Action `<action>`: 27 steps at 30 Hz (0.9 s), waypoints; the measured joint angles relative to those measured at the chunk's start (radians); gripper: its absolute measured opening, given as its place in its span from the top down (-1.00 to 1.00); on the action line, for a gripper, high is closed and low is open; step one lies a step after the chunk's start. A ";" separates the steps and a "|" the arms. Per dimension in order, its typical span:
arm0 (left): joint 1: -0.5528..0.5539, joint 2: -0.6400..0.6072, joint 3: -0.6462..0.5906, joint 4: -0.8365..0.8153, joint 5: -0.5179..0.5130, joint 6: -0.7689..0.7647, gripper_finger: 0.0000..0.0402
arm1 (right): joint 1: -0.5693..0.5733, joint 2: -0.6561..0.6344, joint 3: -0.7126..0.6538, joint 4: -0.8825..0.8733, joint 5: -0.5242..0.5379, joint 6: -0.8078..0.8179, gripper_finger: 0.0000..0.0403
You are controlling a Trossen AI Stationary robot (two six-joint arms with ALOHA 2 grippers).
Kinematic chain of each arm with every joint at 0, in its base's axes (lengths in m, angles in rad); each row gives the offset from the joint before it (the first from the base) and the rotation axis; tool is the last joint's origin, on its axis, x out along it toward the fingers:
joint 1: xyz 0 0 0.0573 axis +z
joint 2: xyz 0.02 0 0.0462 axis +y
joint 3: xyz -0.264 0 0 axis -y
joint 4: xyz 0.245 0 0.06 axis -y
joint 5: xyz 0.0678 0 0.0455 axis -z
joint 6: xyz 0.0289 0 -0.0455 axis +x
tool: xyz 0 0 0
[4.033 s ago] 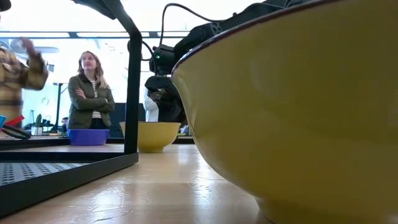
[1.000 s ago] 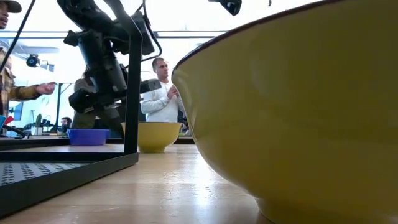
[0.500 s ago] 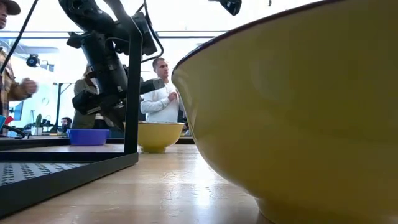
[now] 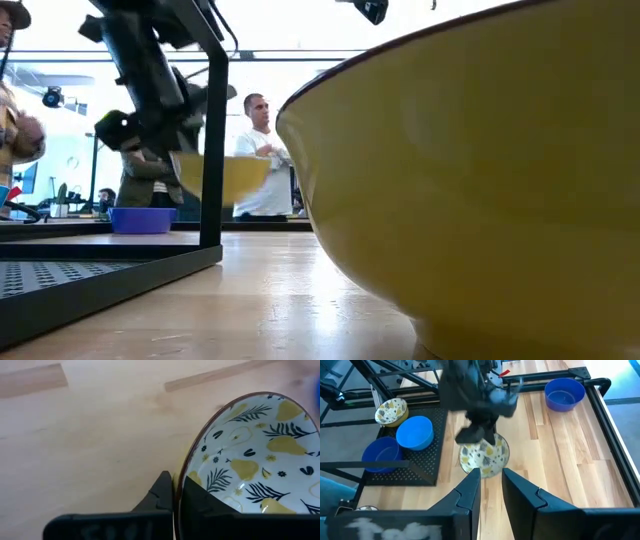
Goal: Pick & Place Mini bowls
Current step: Stack the top yellow patterned bowl on the yellow patterned bowl on the shelf
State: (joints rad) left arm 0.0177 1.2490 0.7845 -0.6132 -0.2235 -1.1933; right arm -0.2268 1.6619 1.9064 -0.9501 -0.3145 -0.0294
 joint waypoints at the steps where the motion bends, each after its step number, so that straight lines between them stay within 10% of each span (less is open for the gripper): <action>1: 0.000 -0.029 0.001 -0.012 0.013 0.014 0.98 | 0.000 0.000 0.000 0.000 0.000 0.000 0.62; 27: -0.097 -0.413 0.002 -0.315 0.588 0.650 0.98 | 0.000 0.000 0.000 0.033 -0.001 -0.027 0.68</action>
State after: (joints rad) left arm -0.0795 0.8365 0.7868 -0.9279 0.3649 -0.5434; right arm -0.2268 1.6619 1.9060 -0.9175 -0.3153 -0.0559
